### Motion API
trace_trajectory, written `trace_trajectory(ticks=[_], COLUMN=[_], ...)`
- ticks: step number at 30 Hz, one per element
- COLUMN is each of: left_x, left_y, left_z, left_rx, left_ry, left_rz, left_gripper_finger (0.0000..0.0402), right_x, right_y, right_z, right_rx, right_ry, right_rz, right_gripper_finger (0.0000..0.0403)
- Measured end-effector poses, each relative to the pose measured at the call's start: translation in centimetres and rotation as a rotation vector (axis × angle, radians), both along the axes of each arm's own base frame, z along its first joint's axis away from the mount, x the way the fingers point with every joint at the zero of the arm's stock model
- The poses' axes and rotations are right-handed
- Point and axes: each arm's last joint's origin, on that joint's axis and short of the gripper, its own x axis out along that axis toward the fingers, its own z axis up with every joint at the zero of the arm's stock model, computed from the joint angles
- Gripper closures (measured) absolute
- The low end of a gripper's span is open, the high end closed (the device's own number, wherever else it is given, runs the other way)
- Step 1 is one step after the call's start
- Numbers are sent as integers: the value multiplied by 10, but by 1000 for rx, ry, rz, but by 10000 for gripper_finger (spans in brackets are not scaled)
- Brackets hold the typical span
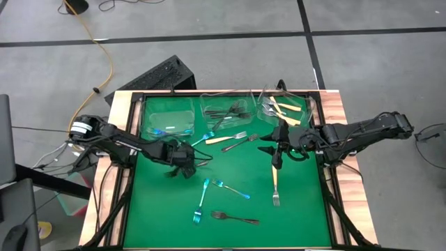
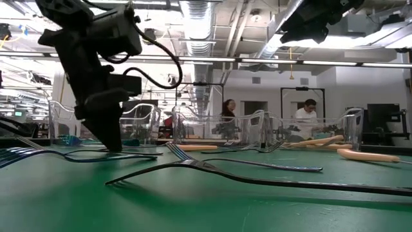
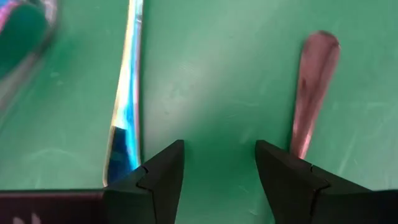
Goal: Sort silverware by color (type)
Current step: Put the blue fork into the left transparent bin
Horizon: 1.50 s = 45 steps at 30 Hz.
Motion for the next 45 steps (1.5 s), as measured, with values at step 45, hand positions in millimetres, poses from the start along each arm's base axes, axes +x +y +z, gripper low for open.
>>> trace_trajectory(ticks=[45], left_x=[-31], left_y=[3], left_z=[-17], left_rx=[-47], left_ry=[-172], left_rz=[128], left_gripper_finger=[374], right_x=[0], right_y=[0], right_z=[0], right_rx=[8], right_ry=[1], right_rz=[-5], right_gripper_finger=[198])
